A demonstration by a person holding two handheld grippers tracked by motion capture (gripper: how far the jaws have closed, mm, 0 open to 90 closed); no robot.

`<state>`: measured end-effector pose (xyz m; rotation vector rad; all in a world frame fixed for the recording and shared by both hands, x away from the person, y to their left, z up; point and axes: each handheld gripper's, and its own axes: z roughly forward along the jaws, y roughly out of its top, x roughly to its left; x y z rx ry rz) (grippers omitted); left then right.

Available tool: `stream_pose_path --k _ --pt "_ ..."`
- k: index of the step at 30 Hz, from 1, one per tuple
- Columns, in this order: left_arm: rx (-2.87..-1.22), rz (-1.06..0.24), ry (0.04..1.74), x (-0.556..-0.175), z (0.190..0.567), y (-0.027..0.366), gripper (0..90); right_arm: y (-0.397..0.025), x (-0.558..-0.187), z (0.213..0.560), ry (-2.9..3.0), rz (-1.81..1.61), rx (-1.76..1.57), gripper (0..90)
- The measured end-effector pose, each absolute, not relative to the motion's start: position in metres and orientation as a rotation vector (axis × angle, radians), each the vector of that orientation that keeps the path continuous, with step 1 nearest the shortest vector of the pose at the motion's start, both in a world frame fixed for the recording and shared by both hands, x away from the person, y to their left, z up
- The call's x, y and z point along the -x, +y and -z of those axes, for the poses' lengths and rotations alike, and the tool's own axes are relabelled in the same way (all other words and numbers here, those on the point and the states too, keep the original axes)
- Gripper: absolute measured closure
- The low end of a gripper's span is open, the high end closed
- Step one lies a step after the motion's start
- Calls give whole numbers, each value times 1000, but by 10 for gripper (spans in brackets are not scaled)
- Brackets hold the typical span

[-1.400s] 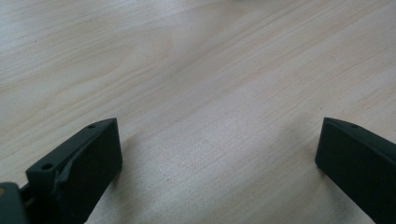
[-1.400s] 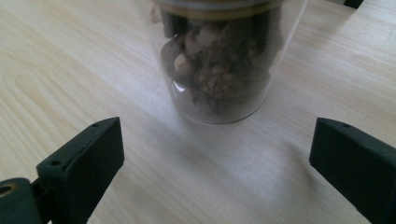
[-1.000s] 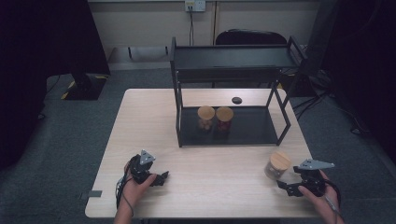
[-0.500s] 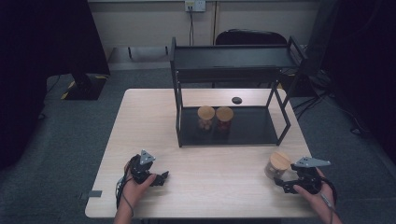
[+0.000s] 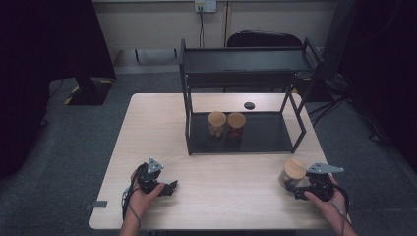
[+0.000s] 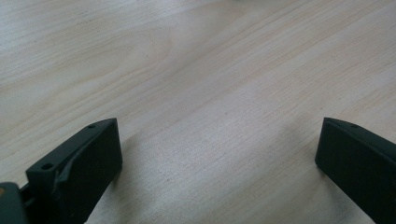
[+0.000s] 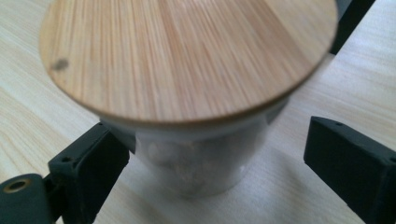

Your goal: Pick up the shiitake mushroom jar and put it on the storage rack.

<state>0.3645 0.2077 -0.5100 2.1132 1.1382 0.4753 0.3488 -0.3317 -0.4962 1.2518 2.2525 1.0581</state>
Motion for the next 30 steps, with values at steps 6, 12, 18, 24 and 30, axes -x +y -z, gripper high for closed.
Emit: stream_pose_path --k 6,12,18,24,30 --pt "-2113 -475 1138 -365 510 208 2 -327 -351 496 2239 -1069 -1234 104" --pt "-2113 -476 1138 -365 510 208 2 -324 -352 497 2224 -1071 -1225 131" --pt "-2113 -475 1138 -365 510 208 2 -322 -351 498 2216 -1086 -1205 181" --pt "-2113 -475 1138 -365 510 208 2 -316 -351 497 2200 -1097 -1172 253" --pt "-2113 -475 1138 -365 510 208 2 -315 -351 498 2195 -1088 -1161 257"
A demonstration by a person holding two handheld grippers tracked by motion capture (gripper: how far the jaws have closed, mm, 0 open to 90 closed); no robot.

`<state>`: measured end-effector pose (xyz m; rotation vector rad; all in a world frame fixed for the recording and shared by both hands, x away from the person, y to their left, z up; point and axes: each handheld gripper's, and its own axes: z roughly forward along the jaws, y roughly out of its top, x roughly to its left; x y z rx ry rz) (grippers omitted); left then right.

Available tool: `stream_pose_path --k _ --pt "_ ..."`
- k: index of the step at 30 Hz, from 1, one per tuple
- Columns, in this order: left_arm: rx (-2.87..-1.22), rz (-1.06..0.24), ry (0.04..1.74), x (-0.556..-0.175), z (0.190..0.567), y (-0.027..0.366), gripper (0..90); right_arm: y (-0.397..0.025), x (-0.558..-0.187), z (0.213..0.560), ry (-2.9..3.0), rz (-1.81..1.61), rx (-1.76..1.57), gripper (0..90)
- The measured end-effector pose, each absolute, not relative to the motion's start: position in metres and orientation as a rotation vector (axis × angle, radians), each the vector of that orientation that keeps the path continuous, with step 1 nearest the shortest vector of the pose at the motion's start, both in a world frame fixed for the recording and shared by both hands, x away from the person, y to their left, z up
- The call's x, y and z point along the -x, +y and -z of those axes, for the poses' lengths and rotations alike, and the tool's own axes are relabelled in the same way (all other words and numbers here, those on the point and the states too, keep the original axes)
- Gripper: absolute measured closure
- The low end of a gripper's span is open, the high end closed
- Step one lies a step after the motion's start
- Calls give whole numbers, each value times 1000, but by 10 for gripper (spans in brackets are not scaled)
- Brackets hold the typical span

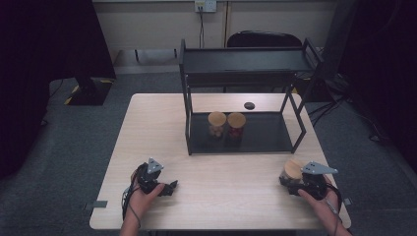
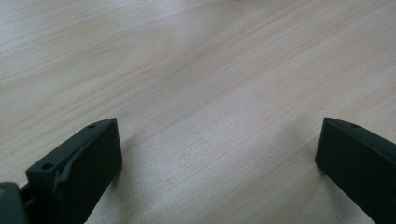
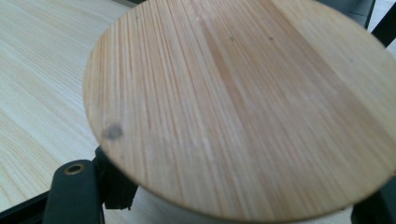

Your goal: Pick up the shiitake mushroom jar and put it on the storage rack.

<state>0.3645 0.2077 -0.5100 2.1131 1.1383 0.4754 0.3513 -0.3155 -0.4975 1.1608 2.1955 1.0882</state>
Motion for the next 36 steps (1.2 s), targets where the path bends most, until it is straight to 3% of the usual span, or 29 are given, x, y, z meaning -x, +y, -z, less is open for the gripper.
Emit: stream_pose_path --k 36 --pt "-2111 -476 1140 -364 510 208 2 -282 -368 488 2288 -1108 -1098 258"
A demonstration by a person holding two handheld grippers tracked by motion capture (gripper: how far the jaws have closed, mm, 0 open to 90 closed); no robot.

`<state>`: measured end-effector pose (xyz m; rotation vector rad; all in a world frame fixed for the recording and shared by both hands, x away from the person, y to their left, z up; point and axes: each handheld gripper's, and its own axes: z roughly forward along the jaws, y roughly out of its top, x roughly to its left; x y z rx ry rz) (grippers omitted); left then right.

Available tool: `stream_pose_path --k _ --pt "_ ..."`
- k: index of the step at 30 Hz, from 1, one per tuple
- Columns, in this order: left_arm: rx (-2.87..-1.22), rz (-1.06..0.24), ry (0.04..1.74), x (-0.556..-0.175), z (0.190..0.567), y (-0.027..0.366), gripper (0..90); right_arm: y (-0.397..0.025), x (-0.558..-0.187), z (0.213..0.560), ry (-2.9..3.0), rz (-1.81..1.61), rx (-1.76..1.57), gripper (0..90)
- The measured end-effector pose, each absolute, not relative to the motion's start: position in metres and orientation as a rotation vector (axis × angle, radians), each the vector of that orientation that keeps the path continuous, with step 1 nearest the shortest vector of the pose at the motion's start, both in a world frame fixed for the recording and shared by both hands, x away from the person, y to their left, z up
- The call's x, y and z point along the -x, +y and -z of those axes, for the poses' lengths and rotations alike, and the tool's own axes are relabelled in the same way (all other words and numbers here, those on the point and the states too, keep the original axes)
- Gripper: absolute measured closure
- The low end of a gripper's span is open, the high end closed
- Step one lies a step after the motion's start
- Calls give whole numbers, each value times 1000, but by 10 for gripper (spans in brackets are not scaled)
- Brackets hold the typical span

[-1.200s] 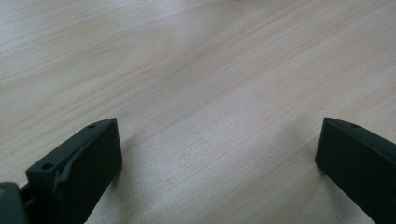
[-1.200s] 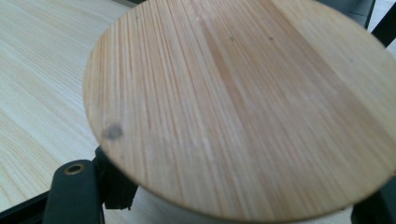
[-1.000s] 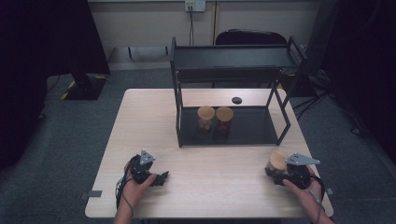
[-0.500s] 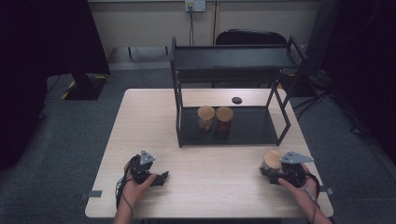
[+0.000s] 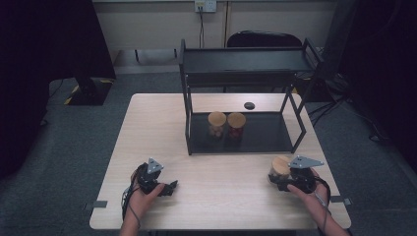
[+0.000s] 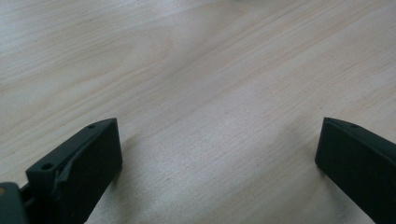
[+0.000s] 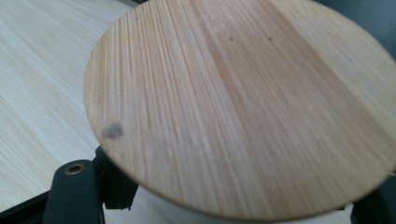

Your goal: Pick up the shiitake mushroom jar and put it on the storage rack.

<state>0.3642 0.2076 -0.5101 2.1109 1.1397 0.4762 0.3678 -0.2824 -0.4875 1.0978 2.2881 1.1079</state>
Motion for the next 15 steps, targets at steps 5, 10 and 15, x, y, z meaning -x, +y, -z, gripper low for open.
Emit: stream_pose_path --k 5,10,15 --pt "-2111 -476 1140 -364 510 208 2 -279 -372 486 2289 -1111 -1101 258" --pt "-2111 -476 1140 -364 510 208 2 -277 -377 483 2285 -1119 -1114 258" --pt "-2111 -476 1140 -364 510 208 2 -275 -382 482 2285 -1119 -1117 258"
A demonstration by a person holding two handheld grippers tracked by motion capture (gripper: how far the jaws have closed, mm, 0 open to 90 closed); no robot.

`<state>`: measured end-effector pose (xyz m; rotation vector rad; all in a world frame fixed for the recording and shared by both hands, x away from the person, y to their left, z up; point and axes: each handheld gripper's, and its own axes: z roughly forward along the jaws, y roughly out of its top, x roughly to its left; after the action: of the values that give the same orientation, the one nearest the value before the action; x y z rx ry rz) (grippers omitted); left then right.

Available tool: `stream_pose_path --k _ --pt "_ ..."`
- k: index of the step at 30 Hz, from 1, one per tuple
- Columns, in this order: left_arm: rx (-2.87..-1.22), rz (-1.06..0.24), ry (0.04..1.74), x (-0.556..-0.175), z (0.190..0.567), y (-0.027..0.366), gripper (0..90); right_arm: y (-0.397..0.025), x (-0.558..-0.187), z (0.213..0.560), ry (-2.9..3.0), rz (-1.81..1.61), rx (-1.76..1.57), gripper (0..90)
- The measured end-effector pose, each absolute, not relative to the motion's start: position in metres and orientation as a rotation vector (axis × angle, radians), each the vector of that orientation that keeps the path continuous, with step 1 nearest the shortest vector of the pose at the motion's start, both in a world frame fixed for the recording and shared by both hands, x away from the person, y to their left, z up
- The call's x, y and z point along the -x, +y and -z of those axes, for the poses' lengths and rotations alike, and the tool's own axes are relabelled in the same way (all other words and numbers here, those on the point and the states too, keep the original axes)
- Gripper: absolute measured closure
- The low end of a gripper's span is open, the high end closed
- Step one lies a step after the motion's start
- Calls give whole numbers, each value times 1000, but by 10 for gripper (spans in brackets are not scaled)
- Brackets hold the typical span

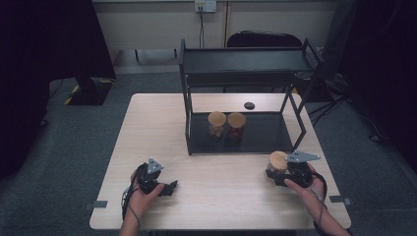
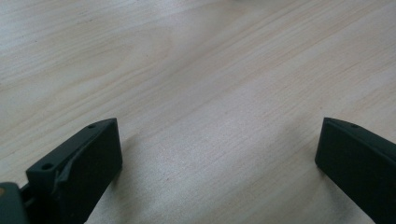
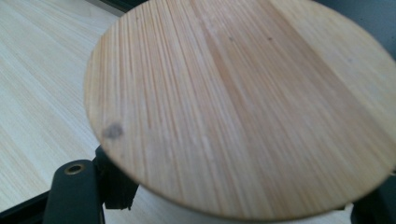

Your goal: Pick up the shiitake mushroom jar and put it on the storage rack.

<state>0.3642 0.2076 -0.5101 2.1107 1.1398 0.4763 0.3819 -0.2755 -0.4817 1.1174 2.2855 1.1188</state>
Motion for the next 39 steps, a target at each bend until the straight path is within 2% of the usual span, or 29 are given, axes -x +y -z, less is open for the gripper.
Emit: stream_pose_path --k 39 --pt "-2112 -477 1138 -364 510 208 2 -257 -417 466 2313 -1091 -1120 258"
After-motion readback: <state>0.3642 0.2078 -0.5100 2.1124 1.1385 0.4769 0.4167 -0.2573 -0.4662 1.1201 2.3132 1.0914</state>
